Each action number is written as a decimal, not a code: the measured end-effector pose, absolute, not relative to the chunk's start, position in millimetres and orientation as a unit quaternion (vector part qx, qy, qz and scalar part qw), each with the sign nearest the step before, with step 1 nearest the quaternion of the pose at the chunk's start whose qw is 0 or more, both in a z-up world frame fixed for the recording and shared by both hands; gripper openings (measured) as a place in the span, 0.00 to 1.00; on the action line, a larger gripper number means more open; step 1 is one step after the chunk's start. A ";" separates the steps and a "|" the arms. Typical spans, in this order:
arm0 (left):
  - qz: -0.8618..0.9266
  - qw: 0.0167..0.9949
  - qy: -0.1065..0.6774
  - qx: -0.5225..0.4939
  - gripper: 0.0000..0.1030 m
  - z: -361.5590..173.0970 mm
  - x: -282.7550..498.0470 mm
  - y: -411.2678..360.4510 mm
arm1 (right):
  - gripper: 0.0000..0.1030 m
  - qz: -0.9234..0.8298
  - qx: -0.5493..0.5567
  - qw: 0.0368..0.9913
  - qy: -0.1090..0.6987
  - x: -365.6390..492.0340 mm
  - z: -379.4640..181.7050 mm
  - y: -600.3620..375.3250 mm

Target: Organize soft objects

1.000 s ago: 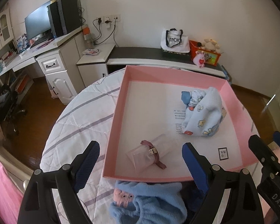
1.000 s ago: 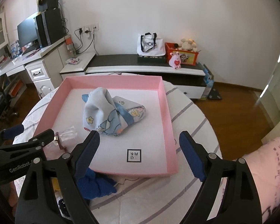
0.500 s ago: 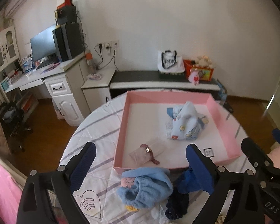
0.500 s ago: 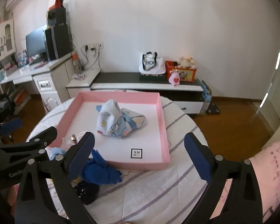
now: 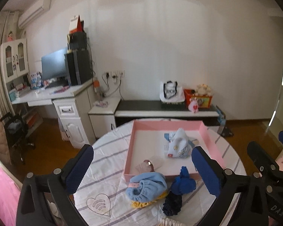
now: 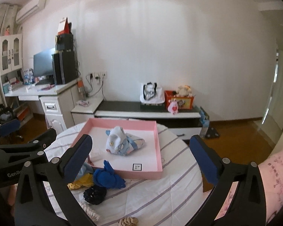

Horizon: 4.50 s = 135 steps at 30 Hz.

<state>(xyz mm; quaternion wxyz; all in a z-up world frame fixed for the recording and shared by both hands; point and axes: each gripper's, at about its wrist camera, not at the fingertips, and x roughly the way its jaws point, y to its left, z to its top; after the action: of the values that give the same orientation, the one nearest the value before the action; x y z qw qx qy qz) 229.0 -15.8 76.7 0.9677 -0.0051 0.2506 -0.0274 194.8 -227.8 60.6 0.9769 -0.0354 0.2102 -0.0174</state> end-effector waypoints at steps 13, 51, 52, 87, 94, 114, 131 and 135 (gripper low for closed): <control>-0.026 0.988 0.150 -0.018 1.00 73.0 121.8 0.8 | 1.00 -0.011 -0.055 0.993 0.107 127.2 96.7 -216.8; -0.024 0.998 0.061 -0.023 1.00 22.7 16.9 16.3 | 1.00 -0.020 -0.069 0.997 0.027 71.5 108.2 -207.4; -0.024 0.998 0.062 -0.023 1.00 27.3 18.9 15.0 | 1.00 -0.019 -0.070 0.997 0.028 71.2 108.1 -207.5; 0.005 0.981 0.192 -0.028 1.00 11.3 82.8 23.2 | 1.00 -0.019 -0.088 0.985 0.148 122.2 62.4 -208.2; 0.014 0.963 0.268 -0.001 1.00 -16.1 116.2 18.6 | 1.00 -0.016 -0.112 0.967 0.229 147.3 17.7 -204.9; 0.041 0.897 0.440 0.008 1.00 -113.3 196.5 41.3 | 1.00 -0.040 -0.110 0.887 0.446 205.9 -117.1 -224.4; 0.024 0.892 0.451 0.018 1.00 -130.5 198.3 37.7 | 0.30 0.031 -0.056 0.876 0.478 200.1 -132.2 -232.8; 0.016 0.894 0.448 0.012 1.00 -128.1 199.0 35.9 | 0.26 0.036 -0.030 0.877 0.478 201.9 -127.9 -246.0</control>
<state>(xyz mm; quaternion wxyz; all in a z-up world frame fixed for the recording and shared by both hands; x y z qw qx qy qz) 199.0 35.9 -128.1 0.8938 0.0118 0.4480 0.0157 201.9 -246.0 -127.9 0.8769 -0.0297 0.4783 0.0363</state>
